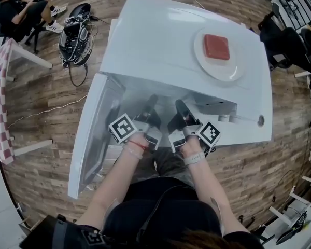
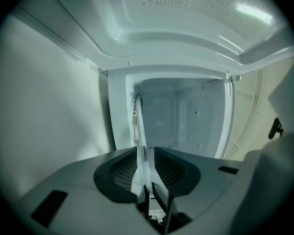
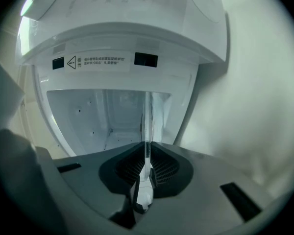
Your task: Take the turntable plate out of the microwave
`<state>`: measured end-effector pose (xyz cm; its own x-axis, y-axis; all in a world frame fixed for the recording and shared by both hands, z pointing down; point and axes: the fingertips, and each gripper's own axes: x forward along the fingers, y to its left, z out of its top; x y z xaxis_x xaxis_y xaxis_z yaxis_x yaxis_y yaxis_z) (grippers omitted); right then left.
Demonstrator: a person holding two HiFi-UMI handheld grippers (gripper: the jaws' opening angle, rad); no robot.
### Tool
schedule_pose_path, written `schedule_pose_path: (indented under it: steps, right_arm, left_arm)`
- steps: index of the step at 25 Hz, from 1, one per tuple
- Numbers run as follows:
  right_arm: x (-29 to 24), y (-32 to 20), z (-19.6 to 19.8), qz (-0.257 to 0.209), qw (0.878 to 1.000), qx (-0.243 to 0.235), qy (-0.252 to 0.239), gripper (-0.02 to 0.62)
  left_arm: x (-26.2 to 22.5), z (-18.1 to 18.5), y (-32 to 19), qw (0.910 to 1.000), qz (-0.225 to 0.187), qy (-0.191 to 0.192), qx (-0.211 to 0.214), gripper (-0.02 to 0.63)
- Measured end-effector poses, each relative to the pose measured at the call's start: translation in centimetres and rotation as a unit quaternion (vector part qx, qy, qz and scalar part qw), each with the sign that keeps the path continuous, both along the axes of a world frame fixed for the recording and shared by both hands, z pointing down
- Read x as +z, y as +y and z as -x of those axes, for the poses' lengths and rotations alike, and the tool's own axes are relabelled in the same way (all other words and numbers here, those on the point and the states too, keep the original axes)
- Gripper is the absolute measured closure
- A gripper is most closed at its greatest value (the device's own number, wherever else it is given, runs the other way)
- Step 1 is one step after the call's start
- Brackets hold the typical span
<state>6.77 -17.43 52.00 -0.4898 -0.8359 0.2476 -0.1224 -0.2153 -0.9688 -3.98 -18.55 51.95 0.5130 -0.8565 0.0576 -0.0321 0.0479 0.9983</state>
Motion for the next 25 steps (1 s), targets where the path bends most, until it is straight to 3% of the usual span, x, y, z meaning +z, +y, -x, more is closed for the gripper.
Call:
schedule_pose_path:
  steps: [14,19,25]
  right_arm:
    - [0.1,3.9,0.7,0.012,1.0,-0.007,0.003,0.551]
    - [0.3,4.9,1.7,0.017,1.0,-0.021,0.003,0.551]
    - [0.7,6.5,2.7,0.026,0.999,-0.038,-0.004,0.551]
  left_arm:
    - [1.4,0.7,0.5,0.9998,0.02,0.004,0.0,0.509]
    - [1.5,0.0,0.7,0.9992,0.025,0.033,0.002,0.509]
    - [2.0,-0.2,0.8,0.9987,0.03,0.042,0.006,0.511]
